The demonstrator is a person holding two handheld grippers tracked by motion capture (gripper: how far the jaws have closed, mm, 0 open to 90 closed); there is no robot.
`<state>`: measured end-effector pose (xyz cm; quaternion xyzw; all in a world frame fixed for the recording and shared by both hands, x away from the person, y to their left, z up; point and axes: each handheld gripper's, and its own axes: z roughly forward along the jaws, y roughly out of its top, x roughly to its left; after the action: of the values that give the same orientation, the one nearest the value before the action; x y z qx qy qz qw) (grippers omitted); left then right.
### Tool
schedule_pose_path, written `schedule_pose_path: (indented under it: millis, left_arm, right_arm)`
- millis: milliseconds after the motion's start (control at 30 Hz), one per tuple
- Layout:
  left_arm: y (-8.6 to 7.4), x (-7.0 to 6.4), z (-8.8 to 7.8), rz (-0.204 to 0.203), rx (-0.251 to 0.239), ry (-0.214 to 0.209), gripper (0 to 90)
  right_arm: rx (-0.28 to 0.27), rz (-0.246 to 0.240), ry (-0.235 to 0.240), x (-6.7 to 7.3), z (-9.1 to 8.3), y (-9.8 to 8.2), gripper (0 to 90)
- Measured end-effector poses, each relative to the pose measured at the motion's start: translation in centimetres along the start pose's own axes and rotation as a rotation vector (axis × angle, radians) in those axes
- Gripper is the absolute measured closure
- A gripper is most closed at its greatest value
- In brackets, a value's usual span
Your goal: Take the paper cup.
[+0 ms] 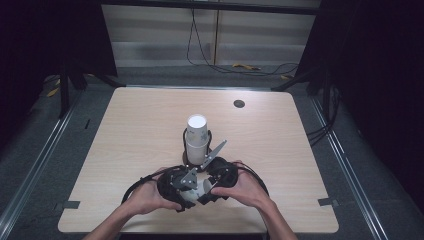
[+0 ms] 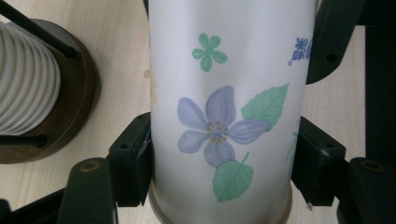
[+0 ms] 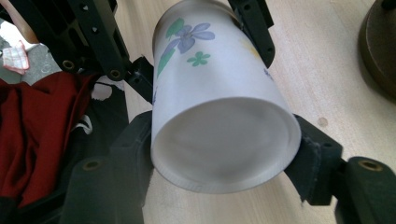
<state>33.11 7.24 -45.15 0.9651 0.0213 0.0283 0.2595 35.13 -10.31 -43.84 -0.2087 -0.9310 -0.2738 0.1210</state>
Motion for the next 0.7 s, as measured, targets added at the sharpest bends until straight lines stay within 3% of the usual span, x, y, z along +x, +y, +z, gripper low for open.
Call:
schedule_pose_path:
  millis: [200, 300, 333, 533, 700]
  left_arm:
    - [-0.13, -0.04, -0.01, -0.011, -0.022, -0.009, 32.4]
    - [-0.13, -0.03, -0.13, 0.011, -0.015, 0.000, 32.4]
    - [-0.16, -0.14, -0.22, 0.011, -0.027, 0.019, 32.1]
    - [-0.50, 0.10, -0.40, -0.006, -0.066, 0.010, 30.8]
    - [-0.44, 0.23, -0.84, -0.004, -0.090, 0.016, 27.2]
  right_arm:
    - [-0.002, -0.005, 0.012, 0.05, -0.23, 0.16, 33.4]
    - [-0.005, -0.002, 0.012, 0.09, -0.23, 0.10, 34.0]
    - [-0.012, -0.002, 0.005, 0.05, -0.26, 0.08, 34.3]
    - [-0.033, 0.010, 0.020, -0.18, -0.59, -0.12, 35.6]
    - [-0.053, 0.004, 0.006, 0.00, -0.95, -0.13, 36.0]
